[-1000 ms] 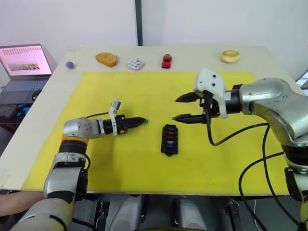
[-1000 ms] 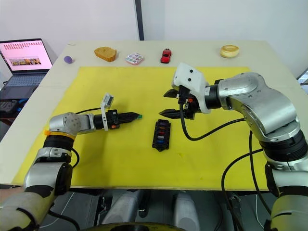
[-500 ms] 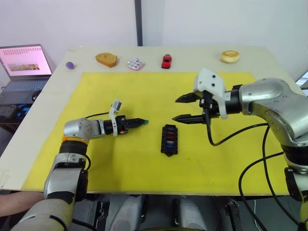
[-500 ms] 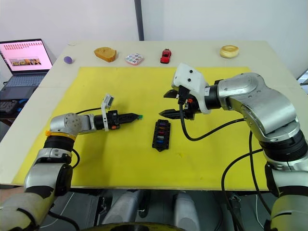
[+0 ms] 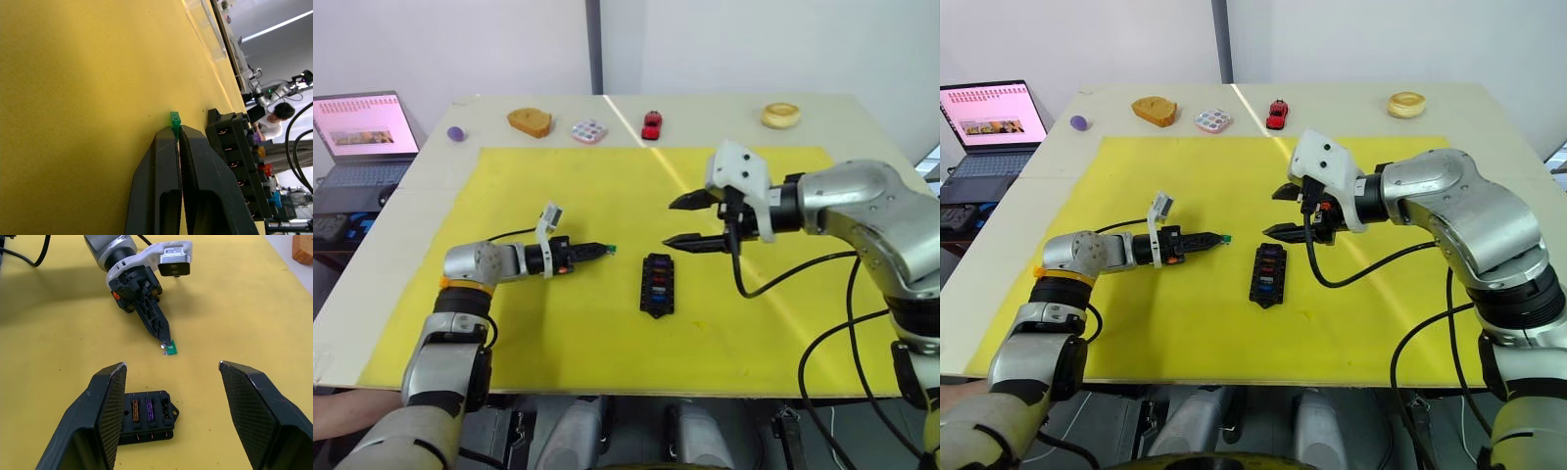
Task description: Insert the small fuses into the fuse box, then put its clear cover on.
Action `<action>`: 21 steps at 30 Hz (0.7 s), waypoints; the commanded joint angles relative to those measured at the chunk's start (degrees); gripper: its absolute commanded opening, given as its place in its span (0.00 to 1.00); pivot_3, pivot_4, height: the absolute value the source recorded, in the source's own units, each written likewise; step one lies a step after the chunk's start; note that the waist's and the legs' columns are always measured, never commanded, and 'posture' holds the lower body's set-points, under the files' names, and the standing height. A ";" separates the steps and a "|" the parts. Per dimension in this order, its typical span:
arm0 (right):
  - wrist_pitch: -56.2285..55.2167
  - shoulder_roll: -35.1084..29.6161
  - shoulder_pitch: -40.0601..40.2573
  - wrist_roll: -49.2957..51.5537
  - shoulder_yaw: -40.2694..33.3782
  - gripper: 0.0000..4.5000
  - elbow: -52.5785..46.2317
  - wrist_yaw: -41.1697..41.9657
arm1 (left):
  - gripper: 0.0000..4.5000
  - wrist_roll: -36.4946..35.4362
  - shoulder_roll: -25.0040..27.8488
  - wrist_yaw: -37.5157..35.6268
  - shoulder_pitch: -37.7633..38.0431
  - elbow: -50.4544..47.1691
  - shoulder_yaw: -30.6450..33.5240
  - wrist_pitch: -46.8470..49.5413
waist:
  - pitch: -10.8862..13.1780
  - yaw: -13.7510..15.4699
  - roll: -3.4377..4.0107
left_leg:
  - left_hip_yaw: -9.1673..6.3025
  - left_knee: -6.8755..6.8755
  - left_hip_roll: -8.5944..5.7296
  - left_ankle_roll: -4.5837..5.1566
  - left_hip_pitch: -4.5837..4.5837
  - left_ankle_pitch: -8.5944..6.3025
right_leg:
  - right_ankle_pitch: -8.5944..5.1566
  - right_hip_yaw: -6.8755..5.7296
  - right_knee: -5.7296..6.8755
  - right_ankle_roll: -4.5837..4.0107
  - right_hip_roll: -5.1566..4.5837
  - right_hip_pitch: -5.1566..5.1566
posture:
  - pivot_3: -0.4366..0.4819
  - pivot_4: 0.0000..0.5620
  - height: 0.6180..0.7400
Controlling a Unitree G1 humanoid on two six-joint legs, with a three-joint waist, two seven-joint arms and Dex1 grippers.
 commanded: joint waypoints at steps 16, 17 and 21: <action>11.44 2.64 -8.44 7.09 -2.93 0.71 4.72 1.93 | 0.02 -5.88 2.20 -4.34 9.39 -28.28 5.41 -13.34 | 0.09 -1.55 -0.08 | 0.00 -0.18 0.04 -0.05 -0.24 0.03 | -0.01 0.03 -0.02 -0.02 0.00 -0.08 | 0.48 0.27 1.00; 13.06 3.15 -9.71 8.29 -3.44 0.71 5.48 2.07 | 0.02 -7.06 2.31 -4.30 9.32 -30.86 6.02 -13.35 | 0.09 -1.53 -0.08 | 0.01 -0.19 0.04 -0.04 -0.25 0.03 | -0.01 0.03 -0.03 -0.02 0.00 -0.09 | 0.48 0.27 1.00; 19.54 4.13 -14.63 13.67 -5.51 0.71 8.11 3.69 | 0.02 -11.64 4.18 -4.27 7.91 -40.33 6.39 -10.60 | 0.11 -1.53 -0.08 | 0.01 -0.21 0.03 -0.03 -0.26 0.03 | -0.01 0.03 -0.08 -0.02 0.00 -0.09 | 0.48 0.27 1.00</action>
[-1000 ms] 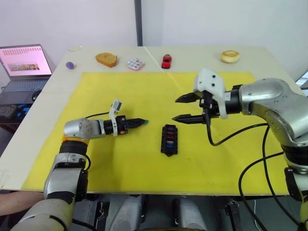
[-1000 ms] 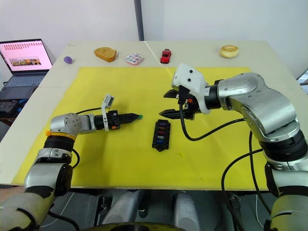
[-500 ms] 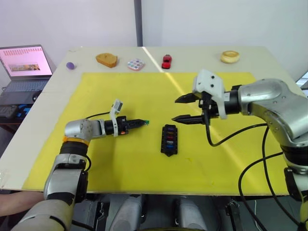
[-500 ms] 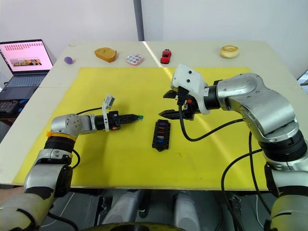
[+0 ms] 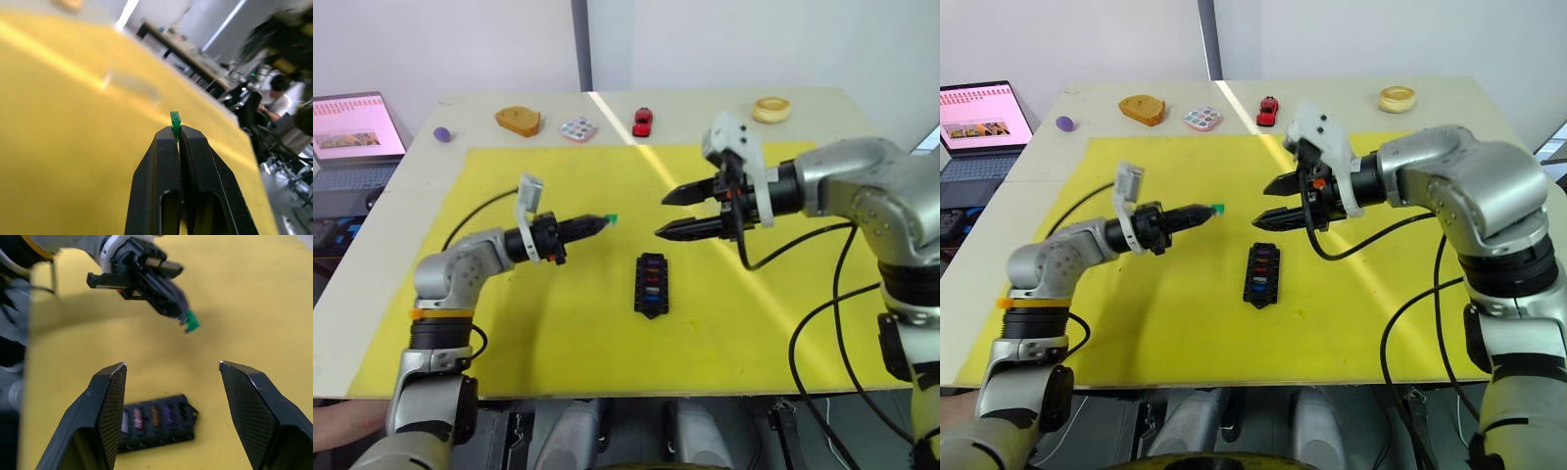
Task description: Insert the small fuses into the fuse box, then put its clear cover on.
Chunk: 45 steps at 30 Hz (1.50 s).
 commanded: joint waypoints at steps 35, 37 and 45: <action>11.93 2.81 -11.05 13.08 -7.22 0.44 5.55 -2.73 | 0.00 -11.30 5.35 1.41 -8.67 -14.65 -2.61 1.76 | 0.02 0.03 -0.02 | 0.01 0.00 -0.01 0.02 0.01 0.01 | 0.00 -0.01 -0.04 0.00 0.02 0.02 | 0.48 0.27 1.00; 11.90 2.76 -11.06 13.20 -7.14 0.44 5.50 -2.61 | 0.00 -11.50 5.53 1.51 -8.67 -14.66 -2.62 1.99 | 0.02 0.02 -0.02 | 0.01 0.00 -0.01 0.02 0.01 0.01 | 0.00 -0.01 -0.04 0.00 0.02 0.02 | 0.48 0.27 1.00; 11.47 2.99 -10.93 13.39 -7.05 0.13 5.09 -2.64 | 0.00 -11.55 5.57 2.04 -8.02 -15.24 -2.99 1.87 | 0.02 0.03 -0.02 | 0.01 0.00 -0.01 0.02 0.01 0.00 | 0.00 -0.01 -0.04 0.00 0.02 0.02 | 0.48 0.27 1.00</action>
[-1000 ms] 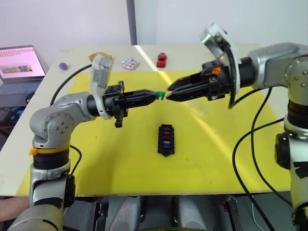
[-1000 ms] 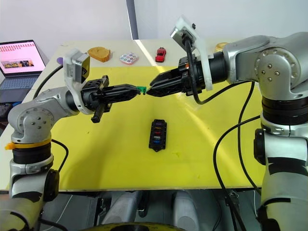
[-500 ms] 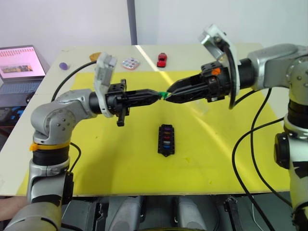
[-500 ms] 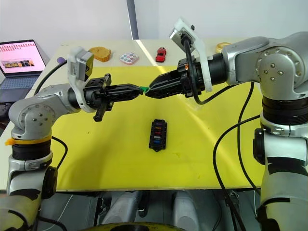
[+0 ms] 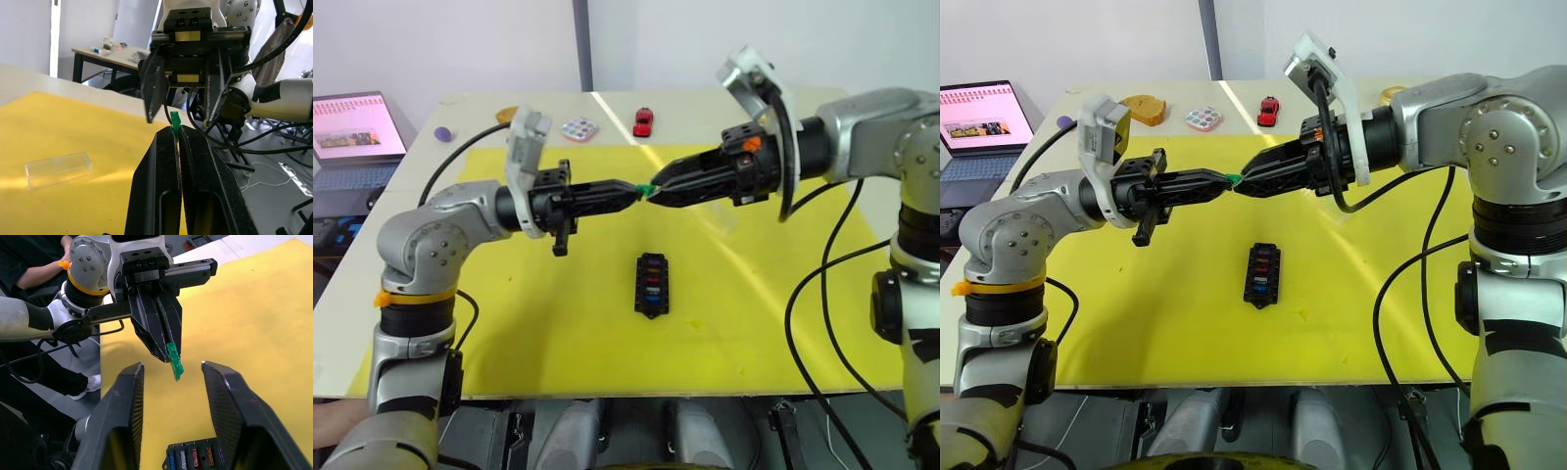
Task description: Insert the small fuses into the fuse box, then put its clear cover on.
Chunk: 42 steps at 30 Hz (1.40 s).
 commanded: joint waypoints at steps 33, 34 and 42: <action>-40.04 -2.99 15.35 -34.63 21.10 0.00 -1.49 9.02 | 0.99 36.58 1.02 -12.45 10.21 19.36 -20.26 -43.90 | 0.01 -0.12 0.00 | 0.03 -0.20 0.02 -0.04 0.05 0.03 | 0.00 0.02 -0.13 0.00 0.00 -0.03 | 0.48 0.27 1.00; -39.94 -2.74 15.64 -34.91 21.15 0.00 -1.28 9.18 | 0.99 36.60 0.83 -12.67 10.24 19.32 -20.17 -43.84 | 0.01 -0.16 0.00 | 0.03 -0.20 0.02 -0.04 0.05 0.03 | 0.00 0.02 -0.13 0.00 0.01 -0.04 | 0.48 0.27 1.00; -38.96 -1.09 16.54 -37.12 21.66 0.00 -0.20 10.20 | 0.99 37.54 0.39 -13.14 10.01 19.62 -19.92 -44.18 | 0.01 0.01 0.00 | 0.03 -0.16 0.01 -0.04 0.06 0.03 | 0.01 0.01 -0.12 0.01 0.01 -0.03 | 0.48 0.27 1.00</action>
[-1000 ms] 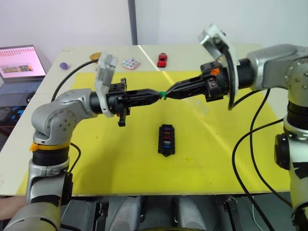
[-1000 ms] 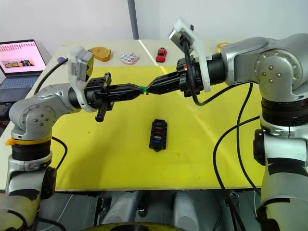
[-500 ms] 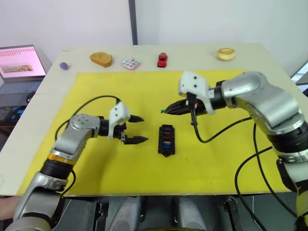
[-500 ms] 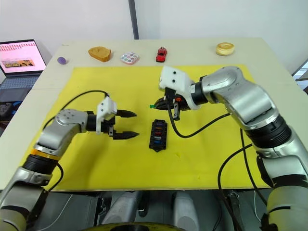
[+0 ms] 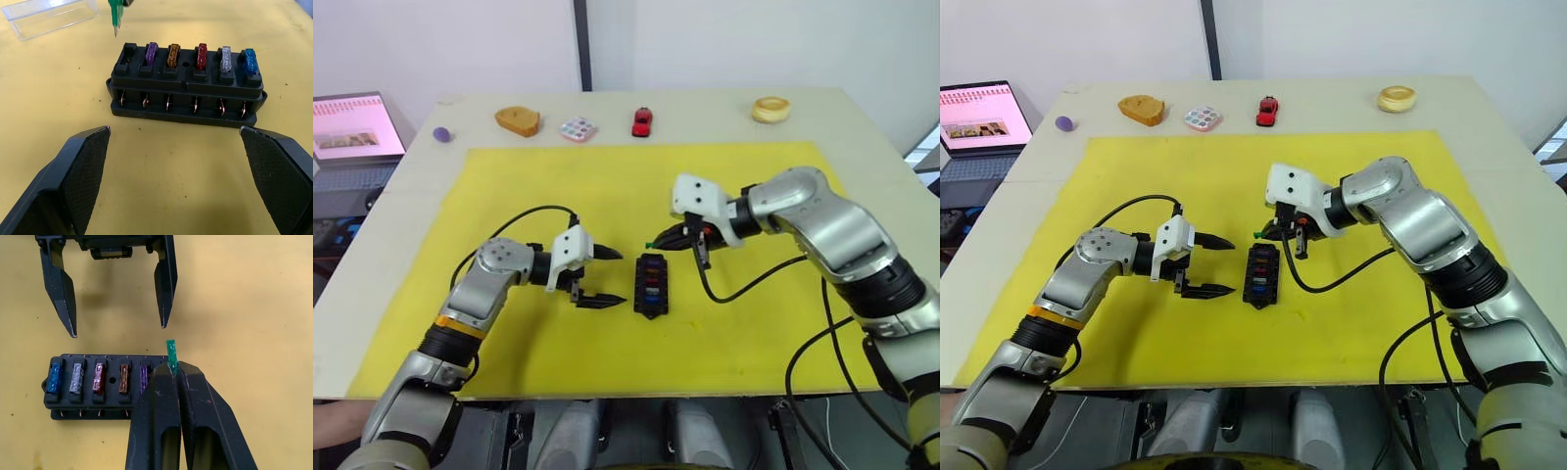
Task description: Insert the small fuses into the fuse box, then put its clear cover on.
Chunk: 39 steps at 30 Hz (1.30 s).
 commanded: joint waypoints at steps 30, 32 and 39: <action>5.67 3.43 -0.64 -4.36 0.27 0.00 2.69 1.45 | 0.99 2.59 0.23 0.38 -0.08 -0.47 0.60 -1.96 | 0.00 -0.04 0.00 | 0.00 0.03 0.00 0.00 0.01 0.00 | 0.00 0.00 0.09 0.00 0.01 0.00 | 0.48 0.27 1.00; 5.72 3.31 -0.64 -4.80 0.58 0.00 2.82 1.49 | 0.99 2.64 0.22 0.41 0.08 -0.73 0.63 -1.74 | 0.00 -0.03 0.00 | 0.00 0.03 0.00 0.00 0.01 0.00 | 0.00 -0.01 0.09 0.00 0.01 0.00 | 0.48 0.27 1.00; 6.21 3.08 -1.70 -4.71 -0.39 0.00 2.25 1.98 | 0.99 2.93 0.17 0.28 0.52 -1.29 0.35 -1.68 | 0.00 -0.04 0.01 | 0.00 0.05 0.00 0.00 0.02 0.00 | 0.00 -0.01 0.10 0.00 0.02 0.00 | 0.48 0.27 1.00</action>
